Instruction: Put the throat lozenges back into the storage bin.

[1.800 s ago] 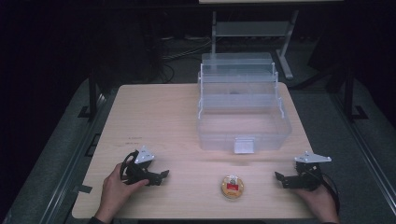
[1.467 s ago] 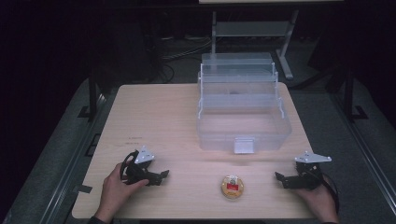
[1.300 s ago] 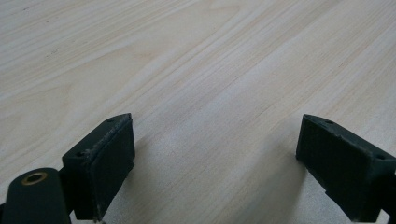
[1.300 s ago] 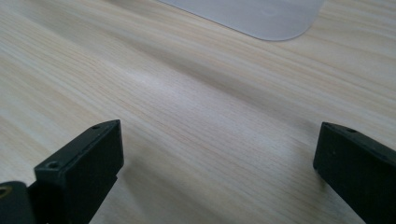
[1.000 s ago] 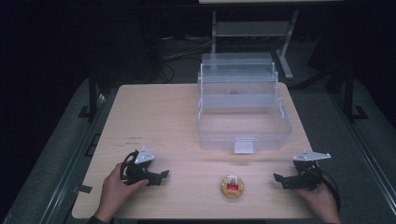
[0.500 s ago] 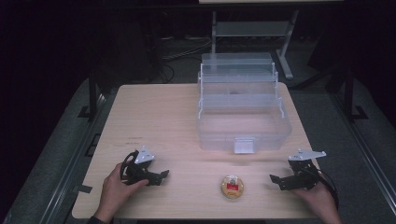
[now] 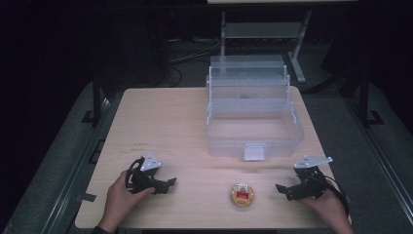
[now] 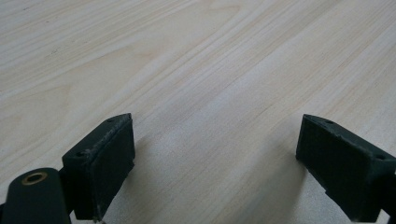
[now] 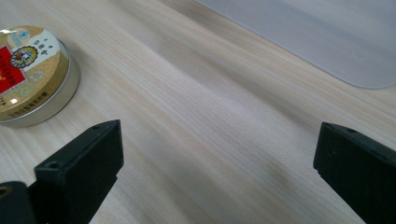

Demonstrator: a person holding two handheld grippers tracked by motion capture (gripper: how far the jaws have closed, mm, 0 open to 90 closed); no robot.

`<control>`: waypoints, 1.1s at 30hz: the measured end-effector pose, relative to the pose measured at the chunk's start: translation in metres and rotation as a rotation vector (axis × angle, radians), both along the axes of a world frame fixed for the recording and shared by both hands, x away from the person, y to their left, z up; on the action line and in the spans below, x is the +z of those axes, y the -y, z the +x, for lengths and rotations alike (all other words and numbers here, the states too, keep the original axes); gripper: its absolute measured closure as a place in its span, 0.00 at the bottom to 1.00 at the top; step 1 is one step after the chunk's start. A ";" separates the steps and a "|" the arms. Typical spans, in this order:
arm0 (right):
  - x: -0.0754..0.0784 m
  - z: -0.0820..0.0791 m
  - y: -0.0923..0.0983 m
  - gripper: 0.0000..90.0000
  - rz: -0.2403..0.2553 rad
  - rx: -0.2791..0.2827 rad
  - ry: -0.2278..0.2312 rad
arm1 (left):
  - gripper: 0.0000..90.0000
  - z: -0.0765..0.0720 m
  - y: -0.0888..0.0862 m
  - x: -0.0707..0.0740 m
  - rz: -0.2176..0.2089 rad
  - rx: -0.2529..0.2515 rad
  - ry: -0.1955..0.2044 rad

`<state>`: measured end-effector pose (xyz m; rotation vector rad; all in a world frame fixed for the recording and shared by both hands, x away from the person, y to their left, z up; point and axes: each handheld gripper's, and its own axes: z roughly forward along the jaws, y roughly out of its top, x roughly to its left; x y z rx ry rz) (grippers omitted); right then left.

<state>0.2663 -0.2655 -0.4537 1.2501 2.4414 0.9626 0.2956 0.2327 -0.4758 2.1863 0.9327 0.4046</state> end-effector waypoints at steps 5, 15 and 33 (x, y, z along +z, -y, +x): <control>0.002 0.000 -0.006 0.01 -0.011 0.019 -0.003 | 0.12 0.000 0.000 0.000 0.001 0.000 -0.001; 0.007 0.000 -0.019 0.01 -0.017 0.060 -0.001 | 0.12 0.000 0.000 0.000 0.001 0.000 0.000; 0.016 0.000 -0.038 0.01 -0.028 0.123 -0.005 | 0.12 0.000 0.000 0.000 0.000 0.000 0.000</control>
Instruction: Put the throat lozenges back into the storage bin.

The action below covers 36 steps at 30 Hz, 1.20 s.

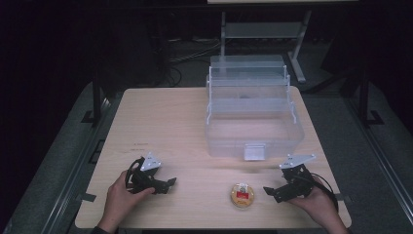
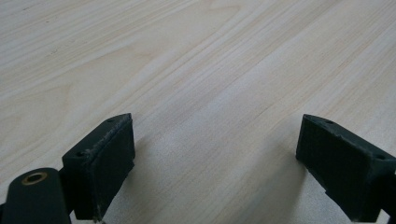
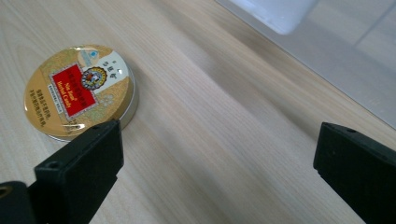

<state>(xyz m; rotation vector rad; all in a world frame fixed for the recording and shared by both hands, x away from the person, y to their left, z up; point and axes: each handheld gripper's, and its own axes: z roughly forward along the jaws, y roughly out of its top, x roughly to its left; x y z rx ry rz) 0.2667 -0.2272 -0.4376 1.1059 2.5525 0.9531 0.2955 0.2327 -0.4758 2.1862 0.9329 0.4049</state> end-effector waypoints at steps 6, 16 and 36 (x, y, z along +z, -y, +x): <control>0.002 0.001 -0.008 0.01 -0.007 0.030 0.001 | 0.12 0.000 0.000 0.000 0.000 0.000 0.000; 0.004 0.001 -0.015 0.01 -0.013 0.055 -0.005 | 0.12 0.000 0.000 0.000 0.001 0.000 -0.001; 0.005 0.004 -0.038 0.01 -0.034 0.128 -0.011 | 0.12 0.000 0.000 0.000 0.000 0.000 0.000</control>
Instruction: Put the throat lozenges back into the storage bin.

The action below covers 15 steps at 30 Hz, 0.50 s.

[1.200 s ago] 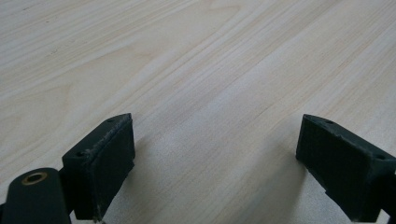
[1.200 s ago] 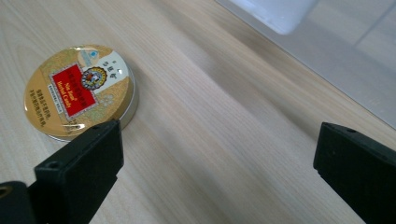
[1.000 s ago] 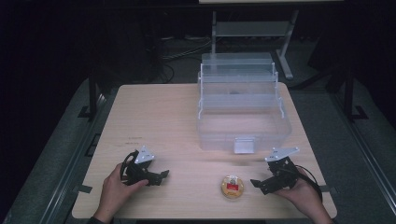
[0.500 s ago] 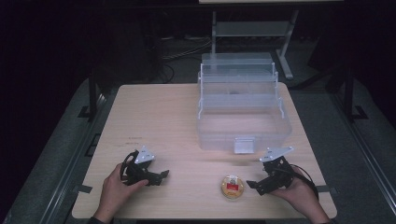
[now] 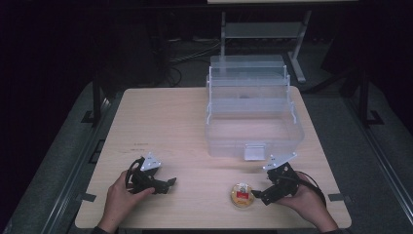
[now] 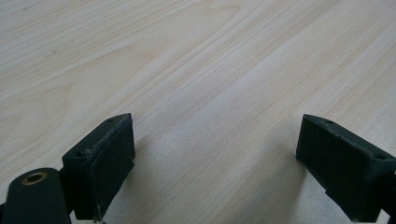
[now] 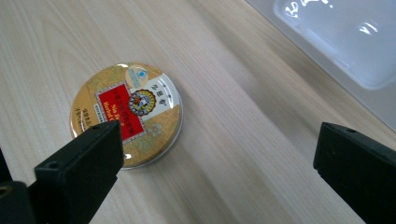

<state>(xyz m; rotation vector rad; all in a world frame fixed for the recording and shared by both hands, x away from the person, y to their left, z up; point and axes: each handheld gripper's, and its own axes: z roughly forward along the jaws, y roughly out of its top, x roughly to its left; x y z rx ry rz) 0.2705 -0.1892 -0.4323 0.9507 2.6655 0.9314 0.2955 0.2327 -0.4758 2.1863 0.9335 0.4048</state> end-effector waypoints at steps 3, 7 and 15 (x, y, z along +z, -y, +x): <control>0.000 0.000 -0.003 0.01 -0.002 0.003 -0.008 | 0.12 0.000 0.000 0.000 0.000 0.000 0.000; -0.001 0.001 -0.008 0.01 -0.004 0.021 -0.007 | 0.12 0.000 0.000 0.000 -0.001 0.000 0.000; -0.002 0.001 -0.019 0.01 -0.011 0.052 -0.015 | 0.12 0.000 0.000 0.000 -0.002 0.001 0.000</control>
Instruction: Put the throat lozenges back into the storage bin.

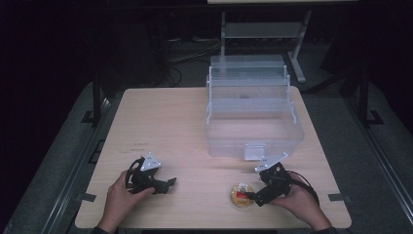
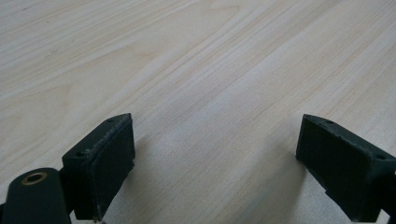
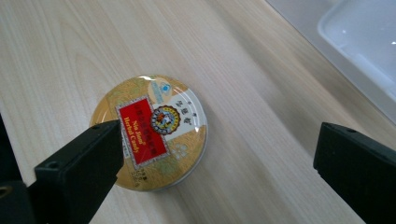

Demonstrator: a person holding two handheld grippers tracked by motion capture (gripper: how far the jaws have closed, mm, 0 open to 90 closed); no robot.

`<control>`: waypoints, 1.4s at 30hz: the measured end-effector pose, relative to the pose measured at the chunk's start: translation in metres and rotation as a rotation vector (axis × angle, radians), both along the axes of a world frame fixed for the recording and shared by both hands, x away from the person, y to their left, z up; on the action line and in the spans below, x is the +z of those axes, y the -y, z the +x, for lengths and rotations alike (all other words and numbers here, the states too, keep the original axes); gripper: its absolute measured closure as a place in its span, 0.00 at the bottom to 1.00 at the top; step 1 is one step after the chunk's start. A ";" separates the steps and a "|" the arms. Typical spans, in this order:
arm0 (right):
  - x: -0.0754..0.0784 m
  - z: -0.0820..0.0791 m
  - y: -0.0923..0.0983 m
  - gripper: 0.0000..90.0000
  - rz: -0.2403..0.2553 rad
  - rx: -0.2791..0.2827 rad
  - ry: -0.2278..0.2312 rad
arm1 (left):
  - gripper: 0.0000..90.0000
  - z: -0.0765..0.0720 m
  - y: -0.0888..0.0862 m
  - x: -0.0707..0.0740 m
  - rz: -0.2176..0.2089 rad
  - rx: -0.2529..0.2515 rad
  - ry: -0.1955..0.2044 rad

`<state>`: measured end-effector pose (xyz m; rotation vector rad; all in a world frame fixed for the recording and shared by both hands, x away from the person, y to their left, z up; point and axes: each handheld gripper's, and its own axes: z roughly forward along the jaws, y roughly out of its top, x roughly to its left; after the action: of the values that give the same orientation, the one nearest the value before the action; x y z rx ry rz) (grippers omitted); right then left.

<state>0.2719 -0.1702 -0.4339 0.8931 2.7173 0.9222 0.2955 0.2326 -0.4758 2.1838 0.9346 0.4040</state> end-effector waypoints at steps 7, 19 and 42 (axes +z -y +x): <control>-0.001 -0.001 -0.008 0.01 -0.003 0.020 -0.008 | 0.12 0.000 0.000 0.000 0.000 0.000 0.000; -0.004 -0.003 -0.021 0.01 -0.019 0.063 -0.025 | 0.12 0.000 0.000 0.000 0.000 0.000 0.000; -0.016 -0.005 -0.040 0.05 -0.062 0.120 -0.038 | 0.12 0.000 0.000 0.000 0.003 -0.001 0.000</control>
<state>0.2672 -0.1298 -0.4502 0.7505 2.8416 0.8445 0.2955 0.2327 -0.4758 2.1869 0.9332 0.4051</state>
